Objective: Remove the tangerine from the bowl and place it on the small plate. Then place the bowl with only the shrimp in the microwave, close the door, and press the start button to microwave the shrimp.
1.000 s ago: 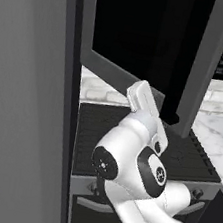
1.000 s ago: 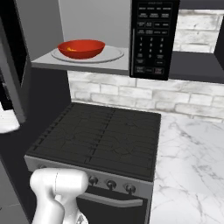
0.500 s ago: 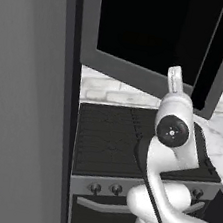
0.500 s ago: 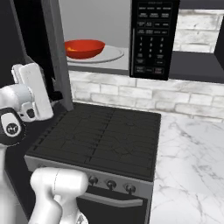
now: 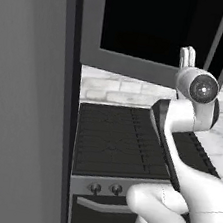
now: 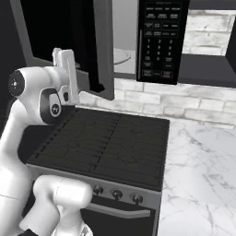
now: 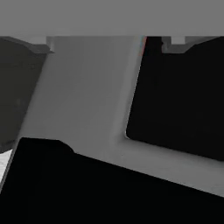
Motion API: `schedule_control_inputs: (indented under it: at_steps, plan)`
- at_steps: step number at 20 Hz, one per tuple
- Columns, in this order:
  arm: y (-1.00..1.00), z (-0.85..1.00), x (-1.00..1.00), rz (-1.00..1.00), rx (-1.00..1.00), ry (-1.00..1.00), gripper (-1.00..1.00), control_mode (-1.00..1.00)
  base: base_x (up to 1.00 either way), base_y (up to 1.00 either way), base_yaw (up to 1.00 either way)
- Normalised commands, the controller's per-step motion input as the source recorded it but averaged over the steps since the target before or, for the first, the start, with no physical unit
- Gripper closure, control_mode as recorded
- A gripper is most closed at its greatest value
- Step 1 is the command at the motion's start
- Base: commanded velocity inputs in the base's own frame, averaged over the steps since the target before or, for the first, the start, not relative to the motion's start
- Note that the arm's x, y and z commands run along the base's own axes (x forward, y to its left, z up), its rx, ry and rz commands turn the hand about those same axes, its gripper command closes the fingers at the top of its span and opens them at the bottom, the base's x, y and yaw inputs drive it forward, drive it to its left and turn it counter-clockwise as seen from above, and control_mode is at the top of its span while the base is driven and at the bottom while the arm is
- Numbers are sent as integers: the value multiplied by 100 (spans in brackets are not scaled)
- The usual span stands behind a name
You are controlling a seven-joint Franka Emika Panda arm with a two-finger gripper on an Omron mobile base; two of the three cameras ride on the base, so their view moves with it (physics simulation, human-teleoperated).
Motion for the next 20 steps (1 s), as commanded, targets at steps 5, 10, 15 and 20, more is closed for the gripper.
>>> schedule_control_inputs:
  at_steps: [5,10,15,20]
  plan:
    - [-2,31,85,5,13,12,-100,-100,0,0,0]
    - [-21,0,72,16,12,0,-100,-100,0,0,0]
    - [-24,0,70,18,13,0,-100,-100,0,0,0]
    - [-2,-9,65,15,7,0,-100,-100,0,0,0]
